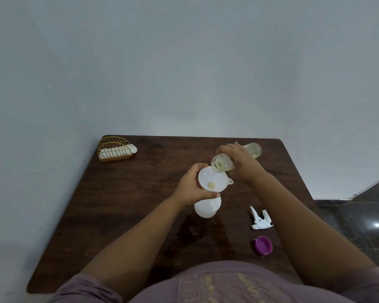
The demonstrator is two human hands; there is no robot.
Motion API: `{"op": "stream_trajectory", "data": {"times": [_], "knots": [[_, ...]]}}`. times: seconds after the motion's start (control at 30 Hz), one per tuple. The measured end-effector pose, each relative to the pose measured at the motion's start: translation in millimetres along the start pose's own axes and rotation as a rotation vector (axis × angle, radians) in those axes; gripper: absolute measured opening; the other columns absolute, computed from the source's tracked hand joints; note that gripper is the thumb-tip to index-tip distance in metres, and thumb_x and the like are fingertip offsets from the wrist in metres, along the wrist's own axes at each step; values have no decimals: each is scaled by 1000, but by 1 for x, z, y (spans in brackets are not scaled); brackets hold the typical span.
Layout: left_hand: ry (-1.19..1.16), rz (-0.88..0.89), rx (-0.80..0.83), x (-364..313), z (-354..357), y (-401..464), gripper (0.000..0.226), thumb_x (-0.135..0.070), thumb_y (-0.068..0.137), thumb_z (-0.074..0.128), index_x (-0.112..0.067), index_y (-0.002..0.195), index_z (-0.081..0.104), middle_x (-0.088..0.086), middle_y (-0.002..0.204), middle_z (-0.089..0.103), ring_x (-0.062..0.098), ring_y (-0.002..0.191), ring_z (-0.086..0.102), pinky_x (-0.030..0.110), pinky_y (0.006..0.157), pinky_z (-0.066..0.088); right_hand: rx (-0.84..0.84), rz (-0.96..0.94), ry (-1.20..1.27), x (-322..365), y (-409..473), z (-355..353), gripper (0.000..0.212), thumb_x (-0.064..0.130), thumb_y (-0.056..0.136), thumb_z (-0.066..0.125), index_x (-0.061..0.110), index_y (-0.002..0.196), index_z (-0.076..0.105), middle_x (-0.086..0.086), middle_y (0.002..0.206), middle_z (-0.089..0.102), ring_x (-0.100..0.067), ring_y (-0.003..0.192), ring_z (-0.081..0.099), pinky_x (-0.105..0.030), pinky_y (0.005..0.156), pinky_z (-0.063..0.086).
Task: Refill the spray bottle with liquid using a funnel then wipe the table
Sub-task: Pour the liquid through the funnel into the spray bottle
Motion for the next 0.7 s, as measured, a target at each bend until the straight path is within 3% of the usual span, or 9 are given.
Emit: {"op": "stream_trajectory", "data": {"times": [0.37, 0.5, 0.7], "knots": [[-24, -2, 5, -1, -1, -1, 85, -39, 54, 91, -34, 126, 47, -13, 124, 57, 14, 114, 58, 43, 93, 55, -18, 8, -42, 4, -4, -3, 36, 15, 68, 76, 19, 99, 59, 4, 92, 61, -17, 85, 45, -27, 75, 30], [-25, -6, 5, -1, 0, -1, 84, -37, 55, 91, -35, 126, 45, -12, 126, 56, 15, 115, 57, 43, 94, 55, -6, -13, -44, 2, -2, -1, 38, 15, 64, 77, 20, 96, 57, 3, 90, 62, -18, 84, 54, -31, 85, 37], [-11, -14, 5, -1, 0, -2, 85, -37, 56, 91, -33, 127, 45, -11, 127, 55, 15, 115, 57, 44, 95, 54, -49, -28, -66, 4, -4, -2, 39, 13, 65, 79, 17, 99, 60, 1, 92, 62, -12, 84, 46, -27, 82, 30]]}}
Point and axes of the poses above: each hand's wrist, its own y-axis towards the middle knuckle, its own z-axis out of the palm, x = y × z, the point moved 5 cm from there along y, towards the middle knuckle
